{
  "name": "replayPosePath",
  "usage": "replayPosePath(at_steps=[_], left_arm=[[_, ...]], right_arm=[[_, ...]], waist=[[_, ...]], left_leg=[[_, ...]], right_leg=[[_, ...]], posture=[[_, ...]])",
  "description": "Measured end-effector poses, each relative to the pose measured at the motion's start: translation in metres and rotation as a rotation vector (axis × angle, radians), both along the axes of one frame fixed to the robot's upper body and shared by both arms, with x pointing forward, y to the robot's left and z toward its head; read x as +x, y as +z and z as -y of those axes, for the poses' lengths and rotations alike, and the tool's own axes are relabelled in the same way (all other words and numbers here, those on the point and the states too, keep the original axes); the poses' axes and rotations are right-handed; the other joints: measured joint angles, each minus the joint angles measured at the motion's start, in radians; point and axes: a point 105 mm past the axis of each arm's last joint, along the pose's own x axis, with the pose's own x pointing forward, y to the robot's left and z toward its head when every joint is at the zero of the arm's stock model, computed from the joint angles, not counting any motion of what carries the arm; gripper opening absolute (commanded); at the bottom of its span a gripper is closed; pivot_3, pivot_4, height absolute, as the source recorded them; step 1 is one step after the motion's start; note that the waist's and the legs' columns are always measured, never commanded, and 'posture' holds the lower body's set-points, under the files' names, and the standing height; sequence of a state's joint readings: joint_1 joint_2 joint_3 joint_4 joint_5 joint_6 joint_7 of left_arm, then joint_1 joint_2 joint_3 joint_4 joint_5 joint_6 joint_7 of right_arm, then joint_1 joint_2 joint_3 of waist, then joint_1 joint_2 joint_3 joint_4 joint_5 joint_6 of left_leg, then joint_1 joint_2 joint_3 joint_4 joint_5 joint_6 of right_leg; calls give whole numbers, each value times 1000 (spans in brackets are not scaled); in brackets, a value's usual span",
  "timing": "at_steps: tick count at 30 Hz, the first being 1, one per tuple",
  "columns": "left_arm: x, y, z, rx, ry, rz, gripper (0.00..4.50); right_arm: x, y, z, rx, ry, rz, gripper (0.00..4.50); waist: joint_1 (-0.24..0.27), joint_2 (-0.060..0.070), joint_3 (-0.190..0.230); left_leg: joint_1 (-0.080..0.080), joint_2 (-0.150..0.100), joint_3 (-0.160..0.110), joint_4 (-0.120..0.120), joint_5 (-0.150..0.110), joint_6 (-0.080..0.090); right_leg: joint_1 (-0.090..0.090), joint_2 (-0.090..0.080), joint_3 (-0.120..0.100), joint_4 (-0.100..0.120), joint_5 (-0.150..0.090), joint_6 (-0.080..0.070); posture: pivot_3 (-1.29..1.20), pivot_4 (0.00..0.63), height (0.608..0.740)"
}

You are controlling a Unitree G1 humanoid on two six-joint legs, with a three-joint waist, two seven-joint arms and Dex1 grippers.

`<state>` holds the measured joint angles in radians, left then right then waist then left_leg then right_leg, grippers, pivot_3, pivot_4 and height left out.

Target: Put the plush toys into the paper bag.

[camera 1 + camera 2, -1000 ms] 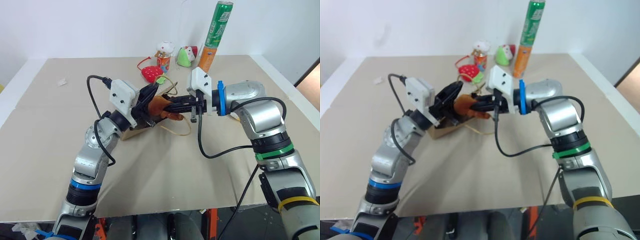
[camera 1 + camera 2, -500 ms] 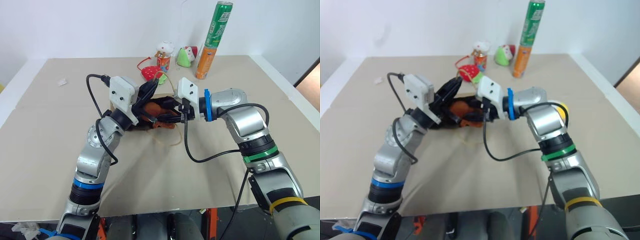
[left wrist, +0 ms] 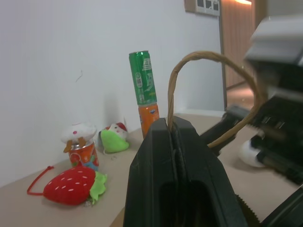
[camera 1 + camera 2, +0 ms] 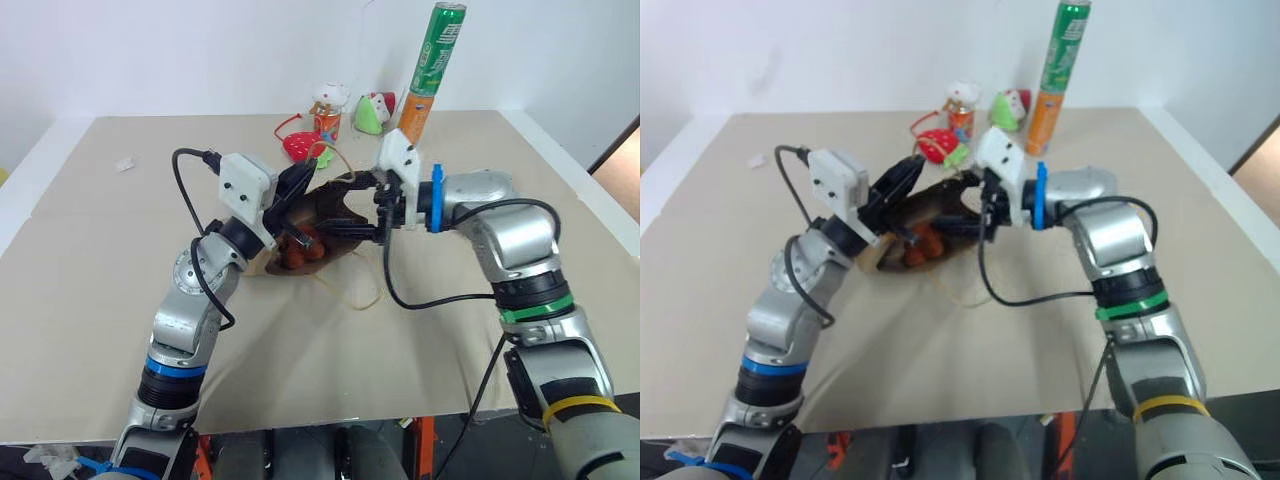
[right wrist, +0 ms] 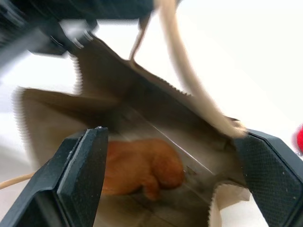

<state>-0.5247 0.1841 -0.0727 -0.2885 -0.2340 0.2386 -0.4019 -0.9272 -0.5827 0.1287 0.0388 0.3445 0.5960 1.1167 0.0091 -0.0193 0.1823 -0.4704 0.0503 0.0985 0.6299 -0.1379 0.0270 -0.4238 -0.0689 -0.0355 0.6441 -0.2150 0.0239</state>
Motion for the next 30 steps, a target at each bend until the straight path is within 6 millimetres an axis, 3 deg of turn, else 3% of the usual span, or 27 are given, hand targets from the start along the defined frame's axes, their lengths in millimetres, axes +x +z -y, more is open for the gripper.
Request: replayPosePath(at_steps=[1,2,5,6,10,14,16,17,18,30], left_arm=[[1,-1,-1,4,4,-2,0],[2,-1,-3,16,17,0,0],[2,-1,-3,16,14,0,0],[1,-2,0,9,5,-5,0],[1,-3,0,9,5,-7,0],[-2,-3,5,1,-23,-11,0],[-2,-3,5,0,-24,-11,0],[-3,-3,7,0,-40,-12,0],[-3,-4,9,3,-46,-13,0],[-4,-8,12,-4,-50,-25,0]], right_arm=[[-4,6,6,19,4,-16,4450],[-16,20,38,56,-21,-88,4450],[-16,30,57,95,-83,-98,4450],[7,31,113,135,-405,-48,4450],[16,20,129,128,-516,-48,4450],[40,-17,179,89,-886,-31,4450],[43,-24,185,93,-932,-40,4450],[53,-45,213,103,-1152,-55,4450],[55,-50,221,110,-1219,-54,4450],[73,-82,212,124,-1428,-71,4450]], waist=[[0,0,0],[3,0,0],[1,0,0],[1,-1,0],[-1,0,0],[-1,-1,-1],[-1,-1,-1],[-2,0,0],[-1,0,0],[-2,0,0]], left_leg=[[0,0,0,0,0,0],[-1,0,0,0,0,0],[-1,0,1,0,-1,-1],[-1,-1,1,0,-1,-1],[-1,-1,2,0,-1,-1],[-1,-2,2,1,0,0],[-1,-2,2,1,0,0],[-1,-2,3,1,0,1],[-1,-2,3,1,0,1],[-1,-2,2,2,0,1]], right_leg=[[0,0,0,0,0,0],[0,-2,-1,0,-1,0],[-1,-2,0,0,-1,0],[-1,-3,0,0,-1,0],[-1,-2,1,0,-1,1],[-1,-1,1,0,-1,1],[-1,0,2,0,0,1],[-1,0,3,0,0,3],[-1,0,3,0,-2,7],[-1,2,5,0,-1,7]], posture=[[0,150,740],[0,150,740],[0,150,740],[0,150,740],[0,150,740],[0,150,740],[0,150,740],[0,150,740],[0,150,740],[0,150,740]])
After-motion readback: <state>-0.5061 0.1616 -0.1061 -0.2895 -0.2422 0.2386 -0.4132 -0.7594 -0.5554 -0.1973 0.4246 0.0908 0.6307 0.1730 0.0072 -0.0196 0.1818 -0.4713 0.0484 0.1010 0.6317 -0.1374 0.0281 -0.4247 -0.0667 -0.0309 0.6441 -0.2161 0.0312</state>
